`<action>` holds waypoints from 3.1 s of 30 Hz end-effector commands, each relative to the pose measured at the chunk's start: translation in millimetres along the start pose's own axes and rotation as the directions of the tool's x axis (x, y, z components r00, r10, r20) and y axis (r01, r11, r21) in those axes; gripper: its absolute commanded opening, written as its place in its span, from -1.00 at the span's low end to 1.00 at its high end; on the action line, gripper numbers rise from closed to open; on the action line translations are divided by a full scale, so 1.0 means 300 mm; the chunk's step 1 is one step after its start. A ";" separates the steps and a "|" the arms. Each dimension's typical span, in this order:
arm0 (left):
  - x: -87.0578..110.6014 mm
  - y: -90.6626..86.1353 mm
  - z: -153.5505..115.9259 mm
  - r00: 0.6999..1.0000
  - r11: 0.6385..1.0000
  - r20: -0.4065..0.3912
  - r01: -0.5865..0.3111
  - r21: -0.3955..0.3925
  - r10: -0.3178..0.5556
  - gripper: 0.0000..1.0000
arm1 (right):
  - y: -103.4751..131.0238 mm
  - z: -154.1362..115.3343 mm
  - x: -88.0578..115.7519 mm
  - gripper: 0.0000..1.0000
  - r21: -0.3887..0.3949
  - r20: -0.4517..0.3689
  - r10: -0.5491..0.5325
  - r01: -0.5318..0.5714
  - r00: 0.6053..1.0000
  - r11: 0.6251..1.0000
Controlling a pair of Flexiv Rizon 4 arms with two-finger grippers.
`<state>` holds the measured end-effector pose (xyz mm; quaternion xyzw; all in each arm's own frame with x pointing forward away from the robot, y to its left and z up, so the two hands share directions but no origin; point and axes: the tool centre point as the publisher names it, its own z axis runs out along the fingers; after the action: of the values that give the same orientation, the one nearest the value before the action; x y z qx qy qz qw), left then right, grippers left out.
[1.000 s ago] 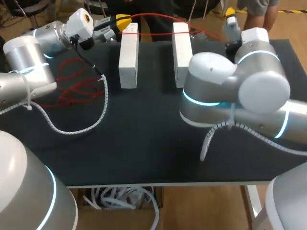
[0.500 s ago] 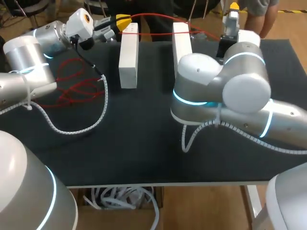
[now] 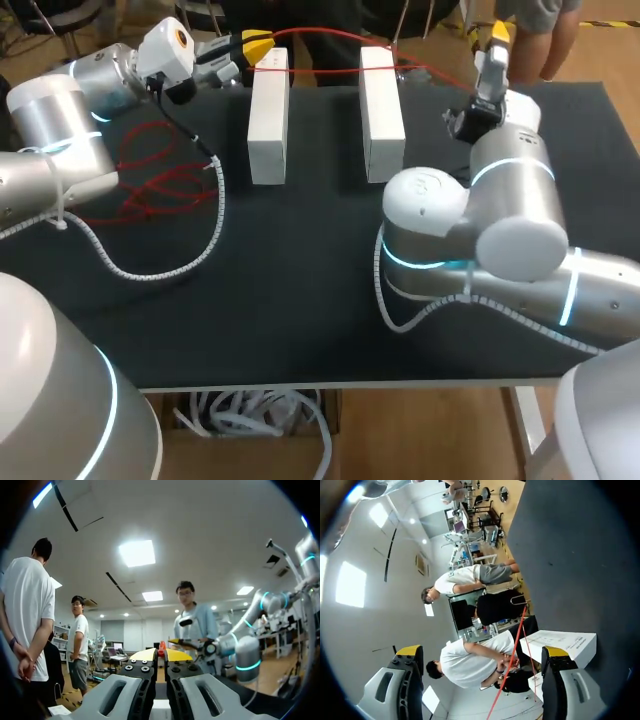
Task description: Grab the tape and strap the tape.
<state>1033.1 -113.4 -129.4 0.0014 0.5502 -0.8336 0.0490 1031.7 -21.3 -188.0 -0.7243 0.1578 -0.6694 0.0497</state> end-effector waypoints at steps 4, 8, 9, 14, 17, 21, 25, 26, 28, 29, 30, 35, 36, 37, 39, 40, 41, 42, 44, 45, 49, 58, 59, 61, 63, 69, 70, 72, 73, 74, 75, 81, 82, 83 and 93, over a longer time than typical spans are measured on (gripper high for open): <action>0.003 0.000 0.001 1.000 1.000 0.003 -0.001 -0.001 0.001 -1.00 | 0.002 0.016 0.003 1.00 0.027 0.012 0.001 -0.001 1.000 1.000; 0.003 0.000 0.001 1.000 1.000 0.003 -0.001 -0.001 0.001 -1.00 | -0.008 0.028 -0.002 1.00 0.022 0.009 0.015 -0.015 1.000 1.000; 0.003 0.000 0.001 1.000 1.000 0.003 -0.001 -0.001 0.001 -1.00 | -0.010 0.031 -0.003 1.00 0.024 0.004 0.025 -0.025 1.000 0.999; 0.003 0.000 0.001 1.000 1.000 0.003 -0.001 -0.001 0.001 -1.00 | -0.017 0.047 -0.004 0.49 0.024 -0.004 0.042 -0.042 0.999 0.999; 0.003 0.000 0.001 1.000 1.000 0.003 -0.001 -0.001 0.001 -1.00 | -0.020 0.057 -0.006 -0.02 0.025 -0.015 0.049 -0.048 0.999 0.999; 0.003 0.000 0.001 1.000 1.000 0.003 -0.001 -0.001 0.001 -1.00 | -0.017 0.067 -0.009 0.14 0.026 -0.031 0.049 -0.048 0.998 0.999; 0.003 0.000 0.001 1.000 1.000 0.003 -0.001 -0.001 0.001 -1.00 | -0.006 0.073 -0.013 0.21 0.013 -0.032 0.038 -0.037 0.999 0.999; 0.003 0.000 0.001 1.000 1.000 0.003 -0.001 -0.001 0.001 -1.00 | -0.002 0.073 -0.014 0.20 0.013 -0.033 0.036 -0.035 0.999 0.999; 0.003 0.000 0.001 1.000 1.000 0.003 -0.001 -0.001 0.001 -1.00 | 0.005 0.072 -0.017 0.17 0.014 -0.033 0.031 -0.030 0.999 0.999; 0.003 0.000 0.001 1.000 1.000 0.003 -0.001 -0.001 0.001 -1.00 | 0.007 0.071 -0.017 0.16 0.014 -0.033 0.029 -0.028 0.999 0.999; 0.003 0.000 0.001 1.000 1.000 0.003 -0.001 -0.001 0.001 -1.00 | 0.008 0.071 -0.018 0.13 0.015 -0.033 0.026 -0.026 0.999 1.000; 0.003 0.000 0.001 1.000 1.000 0.003 -0.001 -0.001 0.001 -1.00 | 0.011 0.065 -0.016 0.00 0.022 -0.032 0.022 -0.021 0.999 1.000; 0.003 0.000 0.001 1.000 1.000 0.003 -0.001 -0.001 0.001 -1.00 | 0.010 0.064 -0.016 0.00 0.023 -0.031 0.022 -0.021 0.999 1.000; 0.003 0.000 0.001 1.000 1.000 0.003 -0.001 -0.001 0.001 -1.00 | 0.008 0.062 -0.016 0.00 0.023 -0.031 0.022 -0.021 0.999 1.000; 0.003 0.000 0.001 1.000 1.000 0.003 -0.001 -0.001 0.001 -1.00 | 0.004 0.060 -0.015 0.03 0.026 -0.029 0.021 -0.020 0.999 0.999; 0.003 0.000 0.001 1.000 1.000 0.003 -0.001 -0.001 0.001 -1.00 | 0.003 0.058 -0.015 0.01 0.028 -0.028 0.020 -0.019 0.999 0.999; 0.003 0.000 0.001 1.000 1.000 0.003 -0.001 -0.001 0.001 -1.00 | 0.002 0.055 -0.016 0.03 0.032 -0.027 0.020 -0.019 0.999 0.999; 0.003 0.000 0.001 1.000 1.000 0.003 -0.001 -0.001 0.001 -1.00 | 0.001 0.053 -0.017 0.00 0.035 -0.027 0.019 -0.018 0.999 0.999; 0.003 0.000 0.001 1.000 1.000 0.003 -0.001 -0.001 0.001 -1.00 | -0.004 0.046 -0.018 0.00 0.039 -0.026 0.018 -0.017 0.999 0.999; 0.003 0.000 0.001 1.000 1.000 0.003 -0.001 -0.001 0.001 -1.00 | -0.007 0.043 -0.017 -0.01 0.040 -0.025 0.018 -0.017 1.000 0.999; 0.003 0.000 0.001 1.000 1.000 0.003 -0.001 -0.001 0.001 -1.00 | -0.020 0.033 -0.014 -0.03 0.047 -0.021 0.020 -0.019 1.000 0.999; 0.003 0.000 0.001 1.000 1.000 0.003 -0.001 -0.001 0.001 -1.00 | -0.028 0.028 -0.013 -0.07 0.054 -0.019 0.016 -0.015 1.000 0.998; 0.003 0.000 0.001 1.000 1.000 0.003 -0.001 -0.001 0.001 -1.00 | -0.028 0.028 -0.014 -0.07 0.053 -0.018 0.015 -0.014 1.000 0.998; 0.003 0.000 0.001 1.000 1.000 0.003 -0.001 -0.001 0.001 -1.00 | -0.032 0.031 -0.014 -0.11 0.048 -0.016 0.011 -0.010 1.000 0.999; 0.003 0.000 0.001 1.000 1.000 0.003 -0.001 -0.001 0.001 -1.00 | -0.034 0.035 -0.013 -0.15 0.044 -0.016 0.010 -0.009 1.000 0.999; 0.003 0.000 0.001 1.000 1.000 0.003 -0.001 -0.001 0.001 -1.00 | -0.034 0.038 -0.012 -0.25 0.035 -0.014 0.001 0.000 1.000 0.999; 0.003 0.000 0.001 1.000 1.000 0.003 -0.001 -0.001 0.001 -1.00 | -0.034 0.039 -0.012 -0.25 0.035 -0.014 -0.001 0.001 1.000 0.999; 0.003 0.000 0.001 1.000 1.000 0.003 -0.001 -0.001 0.001 -1.00 | -0.032 0.039 -0.013 -0.29 0.035 -0.014 -0.004 0.004 1.000 0.999; 0.003 0.000 0.001 1.000 1.000 0.003 -0.001 -0.001 0.001 -1.00 | -0.032 0.038 -0.014 -0.30 0.035 -0.014 -0.005 0.005 1.000 0.999; 0.003 0.000 0.001 1.000 1.000 0.003 -0.001 -0.001 0.001 -1.00 | -0.031 0.037 -0.014 -0.32 0.036 -0.013 -0.006 0.006 1.000 0.999; 0.003 0.000 0.001 1.000 1.000 0.003 -0.001 -0.001 0.001 -1.00 | -0.030 0.036 -0.014 -0.34 0.037 -0.013 -0.007 0.007 1.000 0.999; 0.003 0.000 0.001 1.000 1.000 0.003 -0.001 -0.001 0.001 -1.00 | -0.027 0.028 -0.014 -0.43 0.045 -0.012 -0.011 0.012 1.000 0.999; 0.003 0.000 0.001 1.000 1.000 0.003 -0.001 -0.001 0.001 -1.00 | -0.027 0.028 -0.014 -0.44 0.046 -0.012 -0.012 0.012 1.000 0.999; 0.003 0.000 0.001 1.000 1.000 0.003 -0.001 -0.001 0.001 -1.00 | -0.027 0.028 -0.015 -0.44 0.047 -0.013 -0.013 0.014 1.000 0.999; 0.003 0.000 0.001 1.000 1.000 0.003 -0.001 -0.001 0.001 -1.00 | -0.026 0.022 -0.016 -0.57 0.056 -0.015 -0.019 0.020 1.000 0.998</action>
<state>1033.1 -113.4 -129.4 0.0014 0.5502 -0.8336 0.0490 1039.7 -11.0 -192.2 -0.7177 0.1346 -0.6805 0.0607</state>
